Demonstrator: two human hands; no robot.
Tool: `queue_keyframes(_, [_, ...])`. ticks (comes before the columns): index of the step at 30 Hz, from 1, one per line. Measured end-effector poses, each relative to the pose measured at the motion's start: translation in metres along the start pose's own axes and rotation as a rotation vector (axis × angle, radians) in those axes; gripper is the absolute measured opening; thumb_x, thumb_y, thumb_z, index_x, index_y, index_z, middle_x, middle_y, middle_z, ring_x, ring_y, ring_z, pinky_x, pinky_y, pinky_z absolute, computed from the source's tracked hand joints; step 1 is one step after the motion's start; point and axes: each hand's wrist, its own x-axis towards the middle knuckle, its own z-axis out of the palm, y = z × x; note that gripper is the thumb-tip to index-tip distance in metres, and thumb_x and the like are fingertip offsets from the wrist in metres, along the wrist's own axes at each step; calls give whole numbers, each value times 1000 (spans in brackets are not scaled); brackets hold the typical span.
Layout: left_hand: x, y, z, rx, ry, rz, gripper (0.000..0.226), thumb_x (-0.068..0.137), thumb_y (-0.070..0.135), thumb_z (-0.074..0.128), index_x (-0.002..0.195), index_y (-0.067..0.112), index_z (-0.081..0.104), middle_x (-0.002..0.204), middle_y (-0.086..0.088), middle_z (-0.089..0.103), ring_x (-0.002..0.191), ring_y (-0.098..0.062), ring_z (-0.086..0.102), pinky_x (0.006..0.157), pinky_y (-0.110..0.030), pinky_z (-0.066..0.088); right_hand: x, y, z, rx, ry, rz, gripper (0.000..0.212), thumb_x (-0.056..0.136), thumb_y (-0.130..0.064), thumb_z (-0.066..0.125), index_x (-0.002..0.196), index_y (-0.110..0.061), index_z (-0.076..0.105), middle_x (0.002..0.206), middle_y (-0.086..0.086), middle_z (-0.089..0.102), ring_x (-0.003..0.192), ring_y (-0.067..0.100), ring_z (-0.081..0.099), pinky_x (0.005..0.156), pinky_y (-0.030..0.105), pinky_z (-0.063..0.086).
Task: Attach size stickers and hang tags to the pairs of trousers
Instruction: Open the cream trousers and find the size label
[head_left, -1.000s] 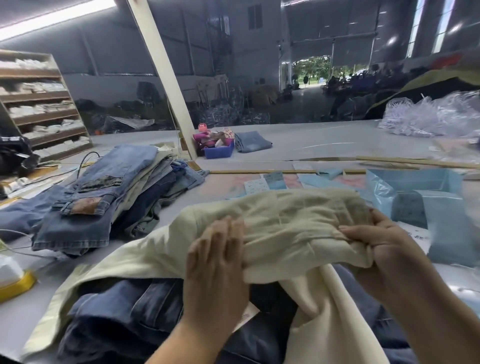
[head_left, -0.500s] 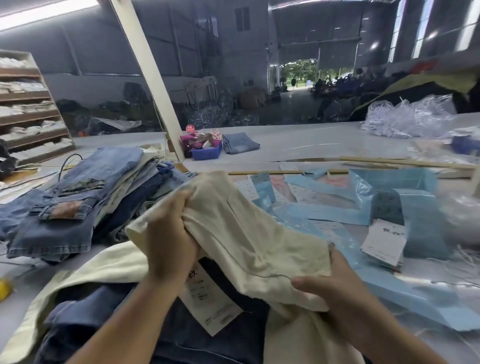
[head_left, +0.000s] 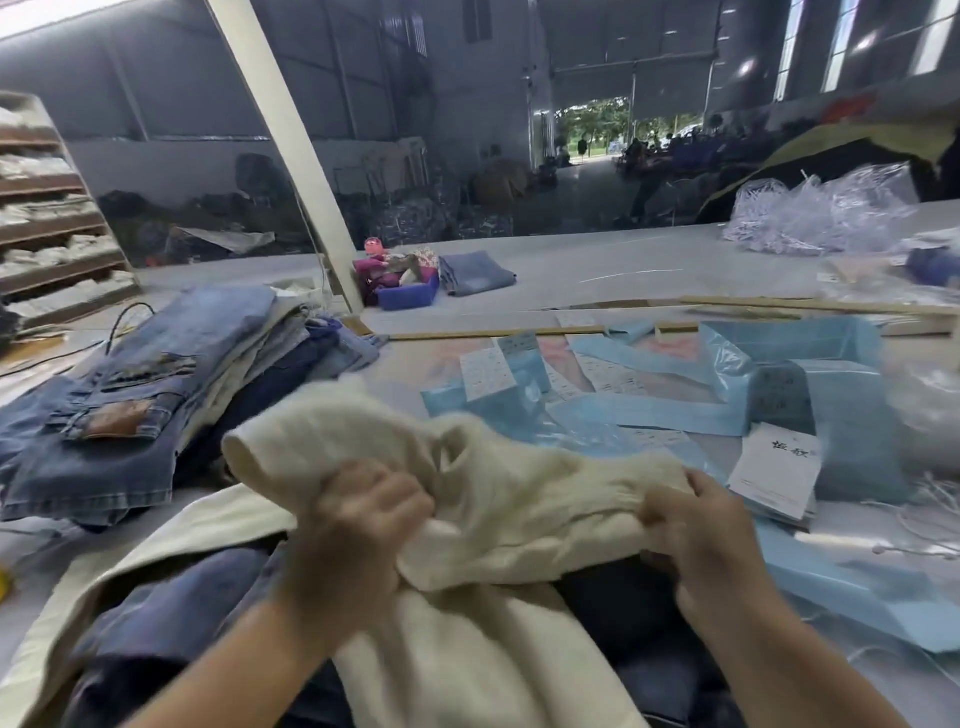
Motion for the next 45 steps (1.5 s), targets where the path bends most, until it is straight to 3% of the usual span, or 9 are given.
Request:
queue_keyframes(9, [-29, 25, 15, 113, -390, -412, 123, 25, 42, 85, 138, 14, 46, 138, -21, 52, 121, -46, 52, 92, -64, 42, -10, -6, -32, 131, 40, -139, 36, 69, 14, 47, 83, -14, 66, 60, 2, 58, 52, 18, 54, 44, 26, 46])
queue_keyframes(14, [-10, 4, 2, 172, -417, -519, 71, 80, 10, 53, 149, 20, 36, 132, -7, 45, 112, -31, 48, 87, -44, 51, -18, -10, -49, 147, 18, -118, 34, 64, 10, 46, 76, -15, 66, 62, 8, 54, 53, 23, 51, 51, 31, 45])
queue_keyframes(20, [18, -36, -21, 374, 78, -357, 17, 80, 3, 53, 94, 6, 62, 88, -19, 58, 81, -38, 56, 53, -47, 52, -22, 2, -51, 176, -23, -84, 39, 65, 12, 45, 81, -16, 68, 66, 9, 58, 54, 23, 53, 45, 28, 45])
queue_keyframes(23, [1, -21, -9, 494, -114, -328, 13, 86, 7, 52, 98, 6, 54, 85, -20, 57, 74, -39, 59, 55, -47, 51, -25, 12, -43, 119, -43, -97, 47, 52, 2, 53, 94, -15, 66, 71, 9, 60, 61, 24, 54, 50, 30, 46])
queue_keyframes(29, [-2, -8, -11, -40, -587, -415, 59, 82, 16, 52, 138, 33, 45, 140, 16, 41, 131, -13, 39, 110, -33, 33, -35, 16, -27, 41, -191, -138, 48, 50, -1, 54, 90, -24, 68, 69, 5, 64, 59, 17, 58, 48, 26, 48])
queue_keyframes(33, [29, 43, -35, -590, -256, -393, 32, 76, 62, 55, 103, 46, 61, 99, 35, 62, 102, 13, 56, 81, -7, 43, -48, 9, -20, -53, -317, -297, 41, 56, -2, 54, 88, -24, 68, 63, 8, 54, 55, 19, 46, 49, 26, 40])
queue_keyframes(36, [45, 82, -25, -922, -499, -542, 79, 51, 100, 44, 101, 41, 60, 94, 24, 68, 83, 4, 65, 69, -21, 52, -61, 7, -15, -272, -451, -455, 54, 63, -7, 54, 107, -34, 67, 61, 9, 56, 48, 14, 40, 47, 22, 34])
queue_keyframes(41, [52, 101, 6, -1143, -445, -781, 45, 68, 62, 68, 90, 23, 61, 84, -1, 73, 76, -18, 72, 64, -40, 61, -70, 5, -15, -300, -650, -460, 45, 81, -30, 64, 125, -32, 54, 111, -4, 69, 103, 15, 67, 87, 20, 51])
queue_keyframes(45, [34, 104, 20, -1582, -474, -907, 21, 94, 26, 61, 95, 5, 63, 87, -14, 72, 77, -28, 71, 64, -36, 58, -60, 1, -25, -428, -424, -184, 54, 65, -73, 62, 103, -35, 55, 95, 3, 68, 86, 6, 67, 77, 27, 55])
